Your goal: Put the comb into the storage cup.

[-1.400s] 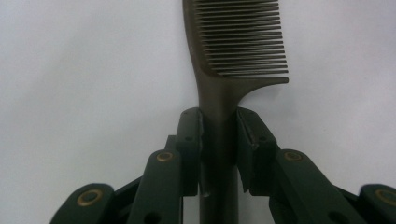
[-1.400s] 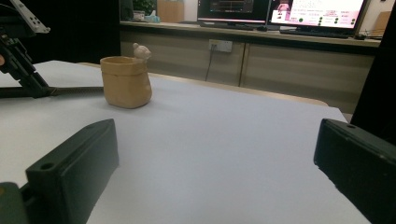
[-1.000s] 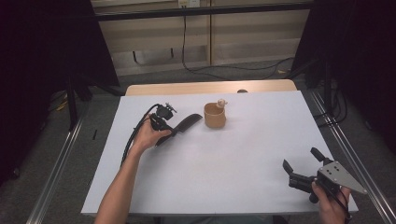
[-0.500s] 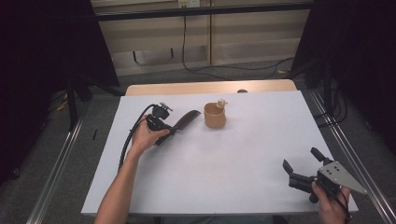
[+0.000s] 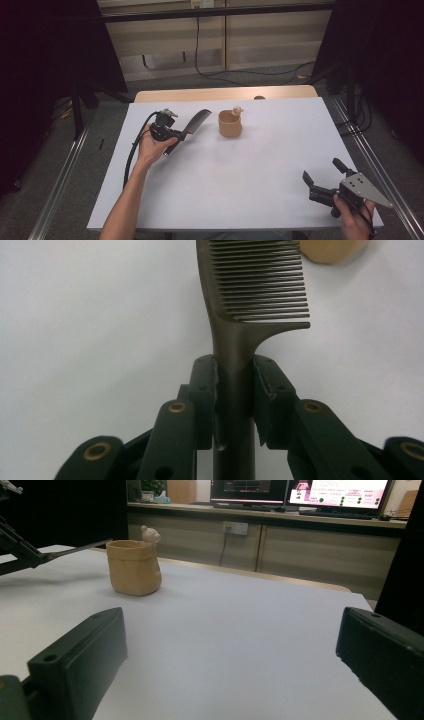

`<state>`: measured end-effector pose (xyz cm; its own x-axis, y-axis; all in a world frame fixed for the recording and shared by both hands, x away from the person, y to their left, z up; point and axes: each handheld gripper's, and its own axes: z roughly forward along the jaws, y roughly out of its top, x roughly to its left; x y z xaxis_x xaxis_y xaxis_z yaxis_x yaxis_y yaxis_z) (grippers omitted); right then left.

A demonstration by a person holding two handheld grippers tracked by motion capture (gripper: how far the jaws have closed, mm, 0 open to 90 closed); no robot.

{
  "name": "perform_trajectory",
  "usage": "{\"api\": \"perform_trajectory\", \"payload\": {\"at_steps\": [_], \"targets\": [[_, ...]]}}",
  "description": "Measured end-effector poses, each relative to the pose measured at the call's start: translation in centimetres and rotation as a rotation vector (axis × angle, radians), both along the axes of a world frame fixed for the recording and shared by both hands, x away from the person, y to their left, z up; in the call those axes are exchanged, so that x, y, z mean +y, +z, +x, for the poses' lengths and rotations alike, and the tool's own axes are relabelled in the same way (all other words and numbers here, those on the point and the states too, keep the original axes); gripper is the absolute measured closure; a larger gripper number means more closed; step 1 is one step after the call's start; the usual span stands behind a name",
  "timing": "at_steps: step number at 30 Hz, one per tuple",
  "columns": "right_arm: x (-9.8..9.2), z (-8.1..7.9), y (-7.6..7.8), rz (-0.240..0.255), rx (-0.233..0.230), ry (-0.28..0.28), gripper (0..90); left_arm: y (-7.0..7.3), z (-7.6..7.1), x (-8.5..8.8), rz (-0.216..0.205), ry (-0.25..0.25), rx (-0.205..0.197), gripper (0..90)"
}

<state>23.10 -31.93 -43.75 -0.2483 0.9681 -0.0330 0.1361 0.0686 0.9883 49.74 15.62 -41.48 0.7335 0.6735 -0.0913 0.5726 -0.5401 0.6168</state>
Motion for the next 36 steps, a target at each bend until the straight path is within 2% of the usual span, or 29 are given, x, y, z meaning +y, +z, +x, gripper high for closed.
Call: {"api": "perform_trajectory", "payload": {"at_steps": [9, 10, 13, 14, 15, 17, 18, 21, 23, 25, 26, 28, 29, 30, 32, 34, 35, 36], "targets": [[0.0, -0.1, 0.0, 0.001, -0.002, -0.001, 0.0, 0.4, -0.6, 0.4, -0.052, 0.034, -0.047, 72.8], [0.0, -0.1, 0.0, 0.001, -0.004, -0.002, 0.0, 0.5, -0.6, 0.6, -0.058, 0.037, -0.069, 72.8], [0.0, -0.1, 0.0, 0.004, -0.005, -0.004, 0.0, 0.6, -0.8, 0.9, -0.073, 0.04, -0.071, 72.8], [0.0, -0.1, 0.0, 0.004, -0.006, -0.004, 0.0, 0.7, -0.9, 1.1, -0.091, 0.044, -0.093, 72.8], [0.0, -0.1, 0.0, 0.004, -0.006, -0.004, 0.0, 0.8, -1.1, 1.2, -0.113, 0.048, -0.098, 72.8], [0.0, -0.1, 0.0, 0.003, -0.006, -0.003, 0.0, 0.9, -1.1, 1.3, -0.119, 0.046, -0.104, 72.8], [0.0, -0.1, 0.1, 0.003, -0.006, -0.001, 0.0, 1.0, -1.4, 1.3, -0.126, 0.046, -0.12, 72.8], [0.0, -0.2, 0.1, 0.002, -0.007, 0.001, 0.0, 1.0, -1.5, 1.3, -0.122, 0.037, -0.135, 72.8], [0.0, -0.2, 0.1, 0.003, -0.007, -0.001, 0.0, 1.0, -1.7, 1.4, -0.154, 0.039, -0.149, 72.8], [-0.1, -0.2, 0.1, 0.004, -0.005, -0.001, 0.0, 1.1, -1.8, 1.5, -0.154, 0.037, -0.159, 72.8], [0.0, -0.2, 0.1, 0.005, -0.006, -0.001, 0.0, 1.2, -1.9, 1.6, -0.169, 0.041, -0.182, 72.8], [0.0, -0.2, 0.1, 0.003, -0.008, -0.001, 0.0, 1.3, -2.1, 1.7, -0.185, 0.042, -0.189, 72.8], [0.0, -0.2, 0.1, 0.003, -0.008, -0.001, 0.0, 1.3, -2.1, 1.7, -0.185, 0.042, -0.189, 72.8], [0.0, -0.3, 0.1, -0.001, -0.008, 0.002, 0.0, 1.4, -2.2, 1.7, -0.173, 0.049, -0.207, 72.8], [0.0, -0.3, 0.1, 0.001, -0.006, -0.001, 0.0, 1.5, -2.3, 1.9, -0.183, 0.041, -0.229, 72.8], [0.0, -0.3, 0.1, 0.002, -0.007, 0.001, 0.0, 1.6, -2.5, 1.9, -0.22, 0.047, -0.238, 72.8], [0.0, -0.3, 0.1, 0.002, -0.007, 0.001, 0.0, 1.6, -2.5, 1.9, -0.22, 0.047, -0.238, 72.8], [0.0, -0.3, 0.1, 0.0, -0.008, 0.003, 0.0, 1.7, -2.5, 2.0, -0.23, 0.044, -0.262, 72.8]]}}
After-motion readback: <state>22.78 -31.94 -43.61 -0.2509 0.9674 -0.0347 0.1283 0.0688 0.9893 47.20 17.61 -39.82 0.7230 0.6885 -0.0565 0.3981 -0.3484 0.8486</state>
